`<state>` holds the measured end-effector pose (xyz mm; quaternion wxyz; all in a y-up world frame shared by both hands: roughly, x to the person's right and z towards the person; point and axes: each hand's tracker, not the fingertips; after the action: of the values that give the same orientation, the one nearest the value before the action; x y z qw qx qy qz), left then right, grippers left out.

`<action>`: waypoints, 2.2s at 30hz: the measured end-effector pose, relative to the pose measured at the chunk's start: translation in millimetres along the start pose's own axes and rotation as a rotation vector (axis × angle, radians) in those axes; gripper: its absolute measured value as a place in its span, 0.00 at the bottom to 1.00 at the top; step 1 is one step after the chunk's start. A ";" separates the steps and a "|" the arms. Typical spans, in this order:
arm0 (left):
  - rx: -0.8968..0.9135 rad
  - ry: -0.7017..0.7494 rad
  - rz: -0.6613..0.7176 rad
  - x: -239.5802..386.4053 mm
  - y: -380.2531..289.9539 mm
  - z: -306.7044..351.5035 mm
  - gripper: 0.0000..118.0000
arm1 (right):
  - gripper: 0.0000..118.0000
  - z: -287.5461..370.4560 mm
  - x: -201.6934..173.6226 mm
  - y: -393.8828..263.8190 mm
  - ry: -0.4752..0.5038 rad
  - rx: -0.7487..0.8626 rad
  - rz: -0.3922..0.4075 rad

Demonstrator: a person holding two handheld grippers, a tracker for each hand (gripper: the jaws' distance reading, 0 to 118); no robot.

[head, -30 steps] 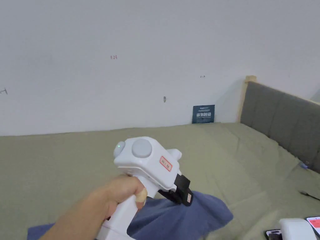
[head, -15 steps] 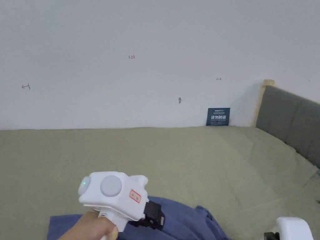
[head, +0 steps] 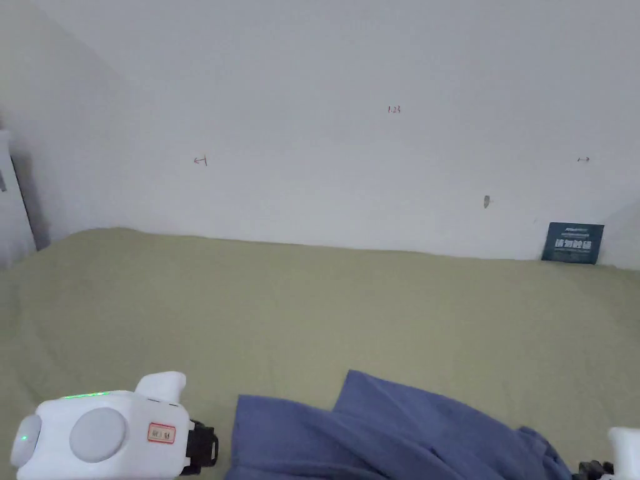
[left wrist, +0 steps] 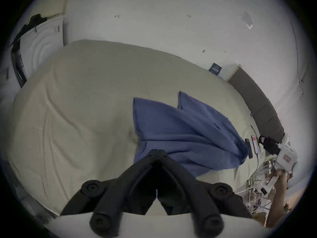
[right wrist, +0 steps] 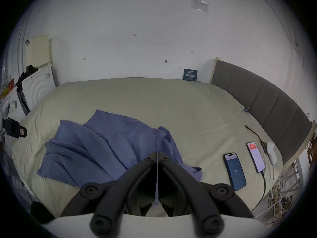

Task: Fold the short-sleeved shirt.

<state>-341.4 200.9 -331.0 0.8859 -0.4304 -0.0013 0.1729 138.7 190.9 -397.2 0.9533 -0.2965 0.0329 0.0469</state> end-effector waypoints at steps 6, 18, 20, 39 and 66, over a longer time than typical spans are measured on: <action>-0.032 0.018 -0.053 10.3 50.0 -30.0 0.00 | 0.02 -4.7 1.6 3.2 0.000 -0.009 0.015; -0.385 0.126 0.011 10.4 171.4 -196.5 1.00 | 0.02 -25.7 33.2 -2.2 -0.061 -0.057 0.004; -0.380 0.117 0.027 7.7 175.3 -211.0 0.91 | 0.02 -28.7 36.8 -5.3 -0.069 -0.062 0.002; -0.373 0.134 -0.100 26.3 156.1 -195.9 0.03 | 0.96 -63.3 37.9 -30.8 0.096 -0.361 -0.142; 0.102 0.053 -0.129 23.3 235.2 -5.7 0.03 | 0.02 -39.3 20.9 139.4 0.187 -0.032 -0.062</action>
<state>-390.4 337.7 -517.5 0.9156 -0.3884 0.0032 0.1036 142.8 284.3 -509.7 0.9422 -0.3158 0.1118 -0.0100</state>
